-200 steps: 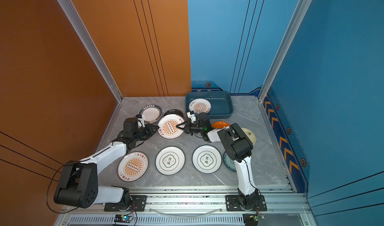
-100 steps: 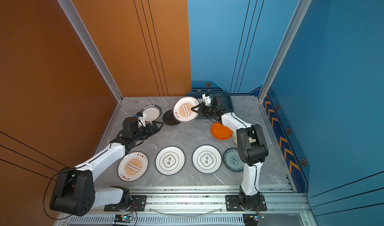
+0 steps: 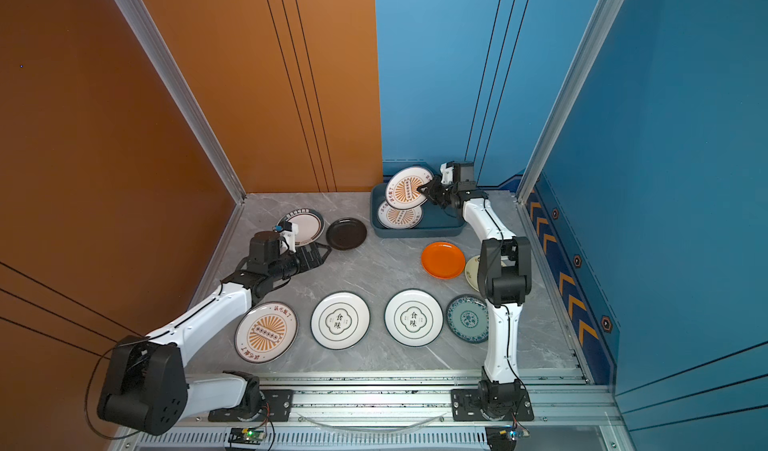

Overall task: Place the plates into the plastic bin on the countertop
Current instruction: 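Carry the sunburst plate into the teal bin with the right gripper, then lower the plate onto the first plate in the bin and open the right gripper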

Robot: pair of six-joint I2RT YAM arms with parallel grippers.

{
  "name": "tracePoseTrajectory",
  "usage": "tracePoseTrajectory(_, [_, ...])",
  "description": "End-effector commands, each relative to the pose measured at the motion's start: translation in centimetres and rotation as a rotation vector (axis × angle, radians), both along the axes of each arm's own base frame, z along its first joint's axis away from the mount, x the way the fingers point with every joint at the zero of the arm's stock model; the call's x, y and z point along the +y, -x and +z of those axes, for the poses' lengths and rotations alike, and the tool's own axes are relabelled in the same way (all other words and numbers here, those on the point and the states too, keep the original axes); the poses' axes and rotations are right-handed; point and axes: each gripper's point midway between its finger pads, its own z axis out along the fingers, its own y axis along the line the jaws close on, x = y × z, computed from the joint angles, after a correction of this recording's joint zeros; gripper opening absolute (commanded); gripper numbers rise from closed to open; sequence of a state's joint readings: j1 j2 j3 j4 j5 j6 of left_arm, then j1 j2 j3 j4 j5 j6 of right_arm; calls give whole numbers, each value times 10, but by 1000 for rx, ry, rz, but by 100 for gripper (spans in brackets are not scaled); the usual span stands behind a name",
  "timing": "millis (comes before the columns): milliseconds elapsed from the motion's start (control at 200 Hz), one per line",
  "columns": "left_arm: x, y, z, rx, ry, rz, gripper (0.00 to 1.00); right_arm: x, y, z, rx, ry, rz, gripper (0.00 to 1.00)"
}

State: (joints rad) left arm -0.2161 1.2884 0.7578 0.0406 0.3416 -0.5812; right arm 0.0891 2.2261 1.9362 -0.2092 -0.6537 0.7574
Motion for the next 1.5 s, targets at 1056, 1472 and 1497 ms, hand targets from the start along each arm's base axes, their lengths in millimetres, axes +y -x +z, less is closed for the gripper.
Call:
tracePoseTrajectory(1056, [-7, 3, -13, -1, -59, -65, 98, 18, -28, -120, 228, 4, -38, 0])
tracePoseTrajectory(1472, [-7, 3, -16, 7, -58, -67, 98, 17, -28, -125, 249, 17, -37, 36])
tracePoseTrajectory(1497, [-7, 3, -16, 8, -58, -66, 98, 17, -27, -126, 251, 22, -34, 37])
